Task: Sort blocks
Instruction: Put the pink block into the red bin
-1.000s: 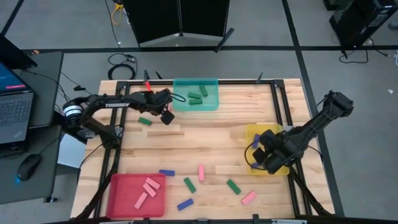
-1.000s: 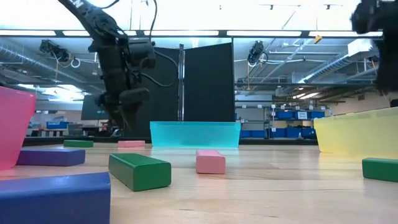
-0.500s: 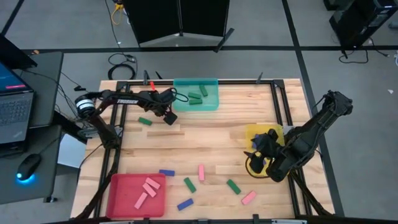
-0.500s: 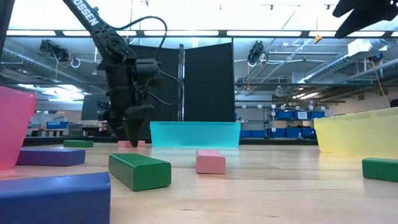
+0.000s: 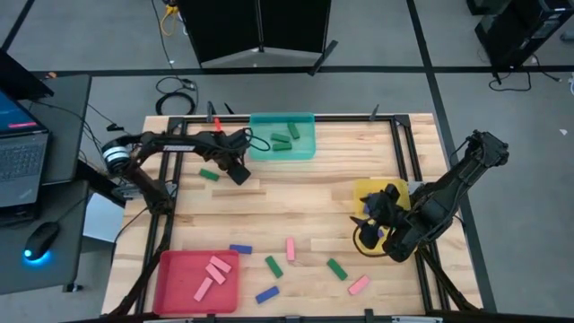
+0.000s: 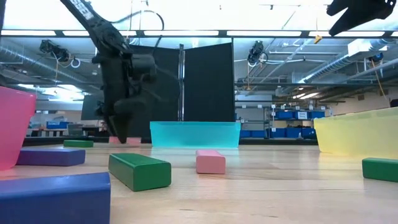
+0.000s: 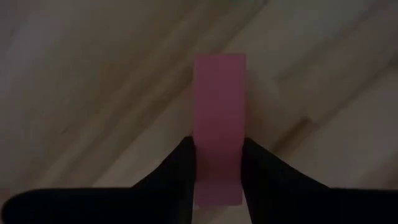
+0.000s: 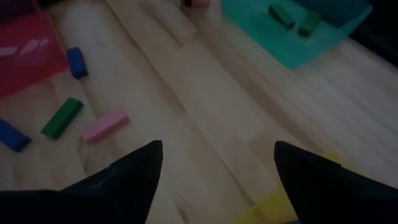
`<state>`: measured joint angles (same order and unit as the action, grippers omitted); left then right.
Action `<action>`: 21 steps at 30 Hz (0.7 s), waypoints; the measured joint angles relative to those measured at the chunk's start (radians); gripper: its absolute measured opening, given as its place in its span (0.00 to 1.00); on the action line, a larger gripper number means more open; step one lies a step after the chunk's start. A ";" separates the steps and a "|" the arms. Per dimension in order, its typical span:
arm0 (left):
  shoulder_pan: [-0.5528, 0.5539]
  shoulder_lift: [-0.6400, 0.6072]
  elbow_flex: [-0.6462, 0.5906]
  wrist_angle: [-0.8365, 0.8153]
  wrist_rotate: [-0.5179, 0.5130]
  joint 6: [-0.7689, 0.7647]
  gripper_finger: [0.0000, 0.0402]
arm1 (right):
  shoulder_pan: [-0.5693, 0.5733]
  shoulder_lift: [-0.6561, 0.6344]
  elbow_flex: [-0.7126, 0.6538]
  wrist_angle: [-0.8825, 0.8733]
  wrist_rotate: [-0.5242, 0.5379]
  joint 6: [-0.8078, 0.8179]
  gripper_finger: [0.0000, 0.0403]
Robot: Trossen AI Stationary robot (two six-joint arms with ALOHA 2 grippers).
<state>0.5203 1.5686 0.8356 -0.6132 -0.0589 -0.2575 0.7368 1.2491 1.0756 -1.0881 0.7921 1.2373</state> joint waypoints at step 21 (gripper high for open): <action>-0.776 -0.671 0.071 -0.223 0.219 -0.155 0.25 | -0.109 0.000 0.000 0.177 -0.011 -0.306 0.78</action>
<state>-0.2554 0.8976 0.9062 -0.8364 0.1600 -0.4125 0.6277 1.2491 1.0756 -0.9112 0.7809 0.9314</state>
